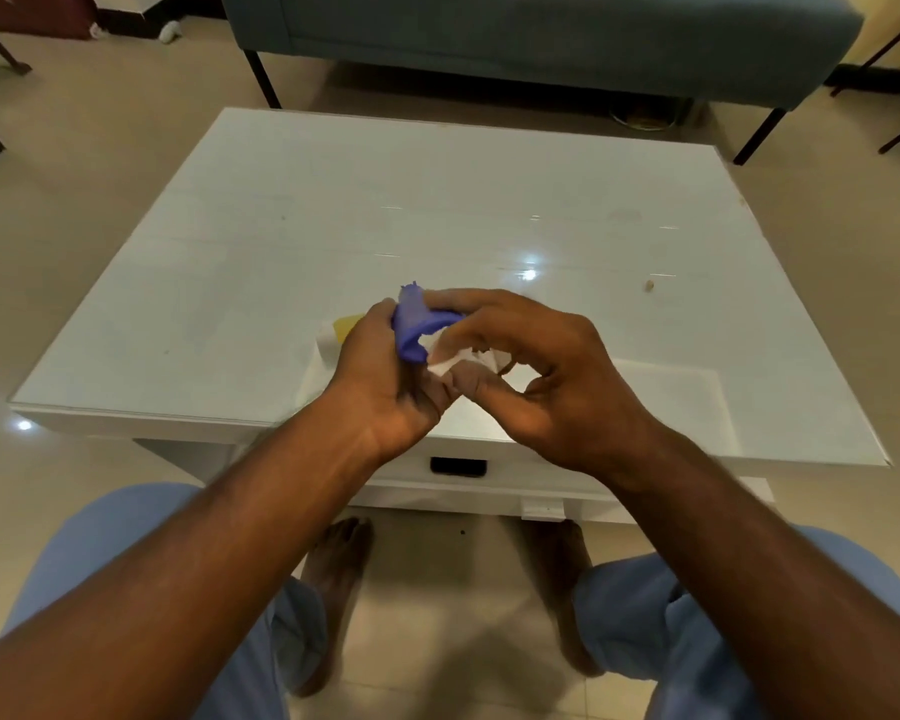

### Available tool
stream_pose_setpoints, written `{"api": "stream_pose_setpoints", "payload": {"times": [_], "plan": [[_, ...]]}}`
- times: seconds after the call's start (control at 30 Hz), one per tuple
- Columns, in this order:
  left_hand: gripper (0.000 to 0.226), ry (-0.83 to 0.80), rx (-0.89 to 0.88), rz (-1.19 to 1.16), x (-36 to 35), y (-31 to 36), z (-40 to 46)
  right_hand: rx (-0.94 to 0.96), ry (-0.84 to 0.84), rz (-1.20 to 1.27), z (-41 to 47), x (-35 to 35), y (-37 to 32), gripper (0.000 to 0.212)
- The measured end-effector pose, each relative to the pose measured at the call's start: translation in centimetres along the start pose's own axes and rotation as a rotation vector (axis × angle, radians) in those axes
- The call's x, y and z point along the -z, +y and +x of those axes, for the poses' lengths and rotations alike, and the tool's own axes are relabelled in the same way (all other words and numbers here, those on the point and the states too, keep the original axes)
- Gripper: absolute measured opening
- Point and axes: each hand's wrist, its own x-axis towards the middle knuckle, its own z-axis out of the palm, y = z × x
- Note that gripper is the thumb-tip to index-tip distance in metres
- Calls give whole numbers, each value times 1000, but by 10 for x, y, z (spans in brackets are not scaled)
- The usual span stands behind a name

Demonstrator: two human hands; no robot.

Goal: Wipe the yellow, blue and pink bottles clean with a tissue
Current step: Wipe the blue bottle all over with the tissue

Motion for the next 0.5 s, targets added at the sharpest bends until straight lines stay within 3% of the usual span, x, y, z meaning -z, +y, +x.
{"api": "stream_pose_setpoints", "payload": {"times": [0.1, 0.17, 0.23, 0.27, 0.33, 0.4, 0.5], "plan": [[51, -56, -14, 213, -3, -8, 3, -82, 107, 92, 3, -2, -3, 18], [61, -1, -76, 427, -7, -13, 5, -153, 183, 121, 6, 2, -2, 12], [62, 157, -227, 691, -9, -15, 10, -232, 268, 136, 8, 8, 4, 13], [54, 200, -382, 835, -7, -15, 12, -265, 304, 149, 9, 13, 7, 14], [42, 42, -688, 1100, -3, -11, 11, -302, 330, 184, 9, 19, 12, 17], [47, -139, -847, 1304, 0, -9, 7, -301, 305, 231, 8, 21, 12, 16], [51, -144, -979, 1336, 3, -10, 7, -298, 253, 242, 7, 16, 9, 16]]}}
